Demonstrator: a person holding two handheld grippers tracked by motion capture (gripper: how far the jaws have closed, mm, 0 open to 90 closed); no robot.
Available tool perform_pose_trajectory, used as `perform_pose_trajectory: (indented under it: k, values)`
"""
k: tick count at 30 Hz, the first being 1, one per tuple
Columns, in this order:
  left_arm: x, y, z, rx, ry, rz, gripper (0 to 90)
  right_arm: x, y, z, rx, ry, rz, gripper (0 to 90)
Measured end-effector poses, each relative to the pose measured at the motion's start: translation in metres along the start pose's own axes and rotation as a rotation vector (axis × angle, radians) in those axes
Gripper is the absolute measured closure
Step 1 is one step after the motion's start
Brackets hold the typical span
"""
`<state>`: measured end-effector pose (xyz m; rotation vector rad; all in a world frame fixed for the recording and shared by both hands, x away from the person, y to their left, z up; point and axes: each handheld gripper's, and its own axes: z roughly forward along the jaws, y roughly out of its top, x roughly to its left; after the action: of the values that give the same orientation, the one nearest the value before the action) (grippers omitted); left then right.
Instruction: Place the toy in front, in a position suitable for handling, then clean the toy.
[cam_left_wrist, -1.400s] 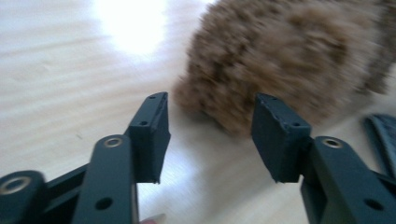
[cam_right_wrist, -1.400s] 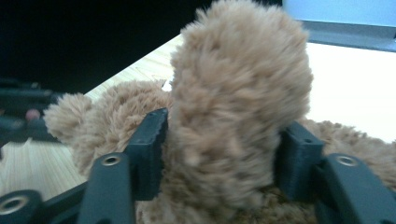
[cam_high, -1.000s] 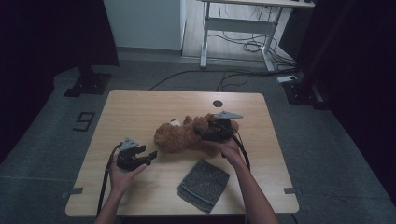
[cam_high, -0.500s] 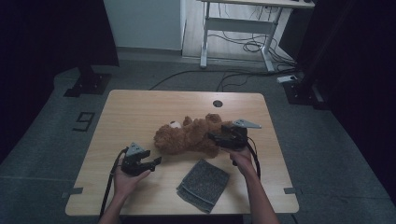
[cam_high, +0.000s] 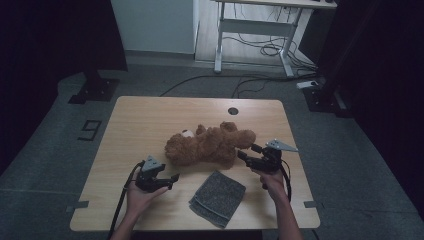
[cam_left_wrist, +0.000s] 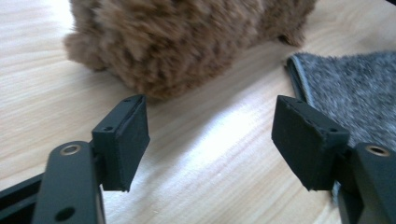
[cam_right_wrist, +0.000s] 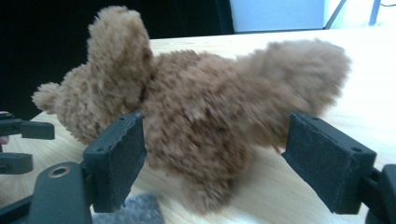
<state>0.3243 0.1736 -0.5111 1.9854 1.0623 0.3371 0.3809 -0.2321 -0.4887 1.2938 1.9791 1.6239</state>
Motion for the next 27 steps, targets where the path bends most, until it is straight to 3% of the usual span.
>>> perform_pose_trajectory:
  k: [6, 11, 15, 21, 27]
  values:
    - [-0.003, -0.004, 0.004, 0.011, -0.033, -0.003, 24.6, -0.01, -0.015, -0.01, 0.007, -0.011, 0.017, 21.2]
    - [-0.006, -0.006, 0.007, 0.002, -0.024, -0.006, 26.9, -0.011, -0.023, -0.012, 0.029, -0.021, -0.014, 22.2]
    - [-0.011, -0.004, 0.005, -0.023, -0.02, 0.005, 25.4, -0.013, -0.029, -0.012, 0.033, -0.024, -0.008, 22.4]
    - [-0.026, 0.004, 0.002, -0.03, -0.051, 0.056, 21.3, -0.016, -0.035, -0.013, 0.039, -0.033, 0.006, 22.6]
    - [-0.042, 0.01, 0.01, -0.01, -0.099, 0.09, 18.3, -0.018, -0.038, -0.014, 0.042, -0.036, 0.015, 22.6]
